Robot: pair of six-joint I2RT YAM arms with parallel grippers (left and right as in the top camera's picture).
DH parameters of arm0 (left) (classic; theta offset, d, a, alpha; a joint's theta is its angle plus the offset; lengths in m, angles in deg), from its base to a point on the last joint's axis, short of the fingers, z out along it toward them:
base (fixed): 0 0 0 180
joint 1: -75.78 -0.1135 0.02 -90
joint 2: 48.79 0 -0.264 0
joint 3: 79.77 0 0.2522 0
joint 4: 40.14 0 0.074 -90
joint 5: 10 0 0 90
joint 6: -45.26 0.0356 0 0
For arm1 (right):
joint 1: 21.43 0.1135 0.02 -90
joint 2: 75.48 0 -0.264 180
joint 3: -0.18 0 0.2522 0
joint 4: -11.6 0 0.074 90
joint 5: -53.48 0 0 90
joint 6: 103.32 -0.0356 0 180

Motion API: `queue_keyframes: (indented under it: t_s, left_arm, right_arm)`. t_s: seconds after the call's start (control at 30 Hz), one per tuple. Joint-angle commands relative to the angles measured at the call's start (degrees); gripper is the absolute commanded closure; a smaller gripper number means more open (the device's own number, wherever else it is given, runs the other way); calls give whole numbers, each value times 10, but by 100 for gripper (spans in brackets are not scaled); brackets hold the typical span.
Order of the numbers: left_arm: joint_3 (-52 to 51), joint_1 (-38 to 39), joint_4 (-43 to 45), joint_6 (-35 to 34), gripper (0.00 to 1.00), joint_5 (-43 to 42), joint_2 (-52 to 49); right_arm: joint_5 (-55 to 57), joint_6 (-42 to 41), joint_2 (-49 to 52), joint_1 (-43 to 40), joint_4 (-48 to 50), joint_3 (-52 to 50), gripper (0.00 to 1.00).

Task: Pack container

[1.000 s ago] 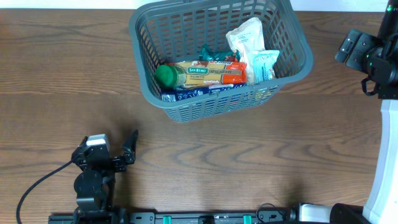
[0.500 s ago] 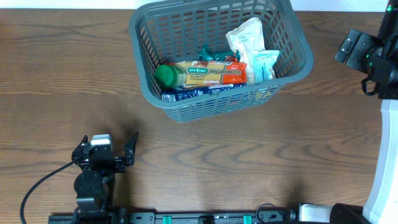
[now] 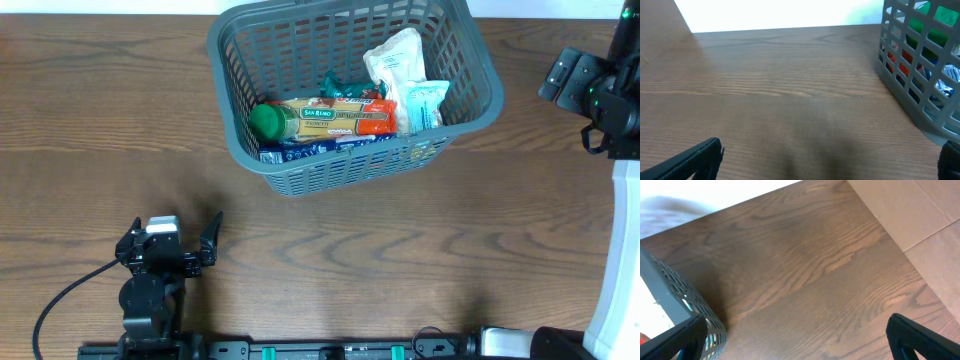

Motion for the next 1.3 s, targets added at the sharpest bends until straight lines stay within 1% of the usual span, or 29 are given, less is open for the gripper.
queue_keyframes:
  t_s: [0.0,0.67,0.77,0.87,1.0,1.17,1.27]
  left_arm:
    - [-14,2,-1,9,1,3,4]
    - [-14,2,-1,9,1,3,4]
    - [-14,2,-1,9,1,3,4]
    - [-14,2,-1,9,1,3,4]
    - [-14,2,-1,9,1,3,4]
    - [-14,2,-1,9,1,3,4]
    - [-14,2,-1,9,1,3,4]
  right_arm:
    - [10,-7,0,-2,-1,3,1]
    - [10,-7,1,-2,-1,3,1]
    - [19,18,5,-2,-1,3,1]
    - [18,21,8,0,-1,2,1]
    - [20,21,10,16,0,-4,1]
    - [34,43,10,50,6,-24,1]
    - [33,43,9,79,47,-30,1]
